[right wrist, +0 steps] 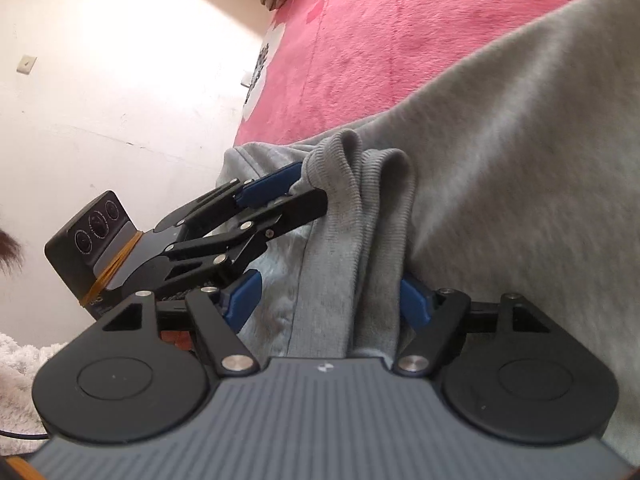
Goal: Fold clothes
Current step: 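Grasp the folded sweatpants edge with the right gripper beside the left gripper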
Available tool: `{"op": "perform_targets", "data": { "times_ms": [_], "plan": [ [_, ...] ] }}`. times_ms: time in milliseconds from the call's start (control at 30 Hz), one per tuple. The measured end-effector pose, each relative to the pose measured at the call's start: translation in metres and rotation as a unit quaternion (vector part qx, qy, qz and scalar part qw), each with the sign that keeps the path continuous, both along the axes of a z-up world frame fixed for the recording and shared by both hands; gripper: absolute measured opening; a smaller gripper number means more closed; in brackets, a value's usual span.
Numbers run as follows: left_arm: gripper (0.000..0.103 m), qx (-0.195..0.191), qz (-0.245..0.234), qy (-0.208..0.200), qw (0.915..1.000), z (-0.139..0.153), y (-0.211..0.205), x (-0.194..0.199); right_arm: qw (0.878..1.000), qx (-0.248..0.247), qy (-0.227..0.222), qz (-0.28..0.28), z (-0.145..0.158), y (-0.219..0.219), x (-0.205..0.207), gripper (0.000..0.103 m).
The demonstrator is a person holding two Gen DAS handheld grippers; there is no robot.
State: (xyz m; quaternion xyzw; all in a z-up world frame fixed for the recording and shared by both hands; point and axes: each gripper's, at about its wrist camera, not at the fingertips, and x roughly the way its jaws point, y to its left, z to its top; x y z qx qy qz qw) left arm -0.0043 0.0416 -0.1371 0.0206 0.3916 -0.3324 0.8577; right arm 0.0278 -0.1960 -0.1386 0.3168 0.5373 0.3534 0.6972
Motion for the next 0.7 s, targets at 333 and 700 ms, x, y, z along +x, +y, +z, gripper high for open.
{"op": "perform_targets", "data": {
  "times_ms": [333, 700],
  "plan": [
    [0.053, -0.024, 0.005, 0.024, 0.9994, -0.002, 0.006, 0.007, 0.998, 0.012, -0.003, 0.054, 0.003, -0.002, -0.009, 0.069],
    [0.054, -0.04, 0.026, 0.042, 0.998, 0.002, 0.009, 0.011, 0.999, 0.025, -0.003, 0.036, -0.007, 0.012, 0.005, 0.023]
  ]
}}
